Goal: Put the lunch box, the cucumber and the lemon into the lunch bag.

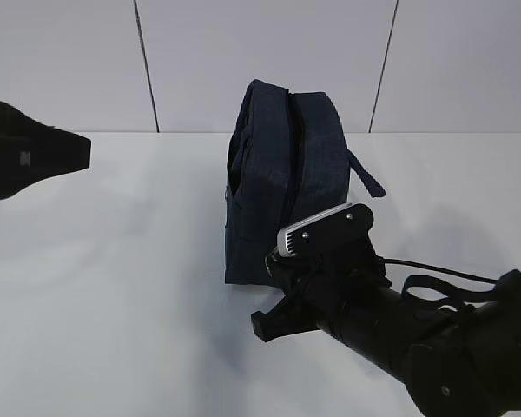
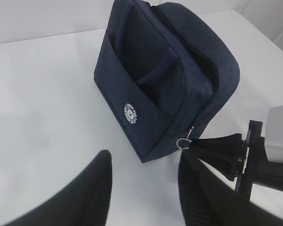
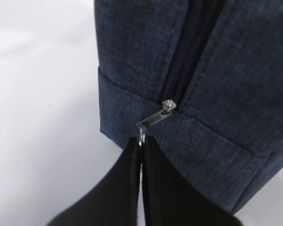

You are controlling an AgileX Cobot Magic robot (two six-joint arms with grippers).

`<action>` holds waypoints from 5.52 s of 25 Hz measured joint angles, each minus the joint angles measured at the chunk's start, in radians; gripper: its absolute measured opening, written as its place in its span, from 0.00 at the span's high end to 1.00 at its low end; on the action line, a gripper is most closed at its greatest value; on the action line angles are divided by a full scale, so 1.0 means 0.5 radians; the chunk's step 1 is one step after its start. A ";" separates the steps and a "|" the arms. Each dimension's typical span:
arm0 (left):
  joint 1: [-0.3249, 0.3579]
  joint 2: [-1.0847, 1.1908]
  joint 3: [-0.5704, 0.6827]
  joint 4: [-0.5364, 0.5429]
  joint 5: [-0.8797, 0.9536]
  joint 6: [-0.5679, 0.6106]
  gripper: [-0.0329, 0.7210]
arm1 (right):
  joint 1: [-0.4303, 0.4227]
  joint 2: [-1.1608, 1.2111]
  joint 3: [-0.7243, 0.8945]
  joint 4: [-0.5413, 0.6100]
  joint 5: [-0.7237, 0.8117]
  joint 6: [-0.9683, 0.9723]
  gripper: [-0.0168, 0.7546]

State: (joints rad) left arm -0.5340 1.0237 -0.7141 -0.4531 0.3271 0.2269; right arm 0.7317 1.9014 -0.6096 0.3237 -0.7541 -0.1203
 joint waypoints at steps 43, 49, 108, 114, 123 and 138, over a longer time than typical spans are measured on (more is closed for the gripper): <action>0.000 0.000 0.000 0.000 0.000 0.000 0.53 | 0.000 0.033 -0.051 0.243 0.065 -0.017 0.57; 0.000 0.000 0.000 0.000 0.000 0.000 0.53 | 0.000 0.033 -0.051 0.277 0.068 -0.030 0.57; 0.000 0.000 0.000 0.004 0.000 0.000 0.53 | -0.035 0.021 -0.242 0.431 0.451 -0.199 0.95; 0.000 0.000 0.000 0.004 0.000 0.000 0.53 | -0.038 -0.087 -0.242 0.436 0.667 -0.333 0.95; 0.000 0.000 0.000 0.004 -0.001 0.000 0.53 | -0.038 -0.286 -0.242 0.437 0.973 -0.444 0.95; 0.000 0.000 0.000 0.007 -0.004 0.000 0.53 | -0.038 -0.622 -0.234 0.169 1.139 -0.674 0.95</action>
State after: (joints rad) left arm -0.5340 1.0237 -0.7141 -0.4495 0.3251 0.2269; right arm 0.7129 1.5907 -0.7268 0.4082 -0.1843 -0.4571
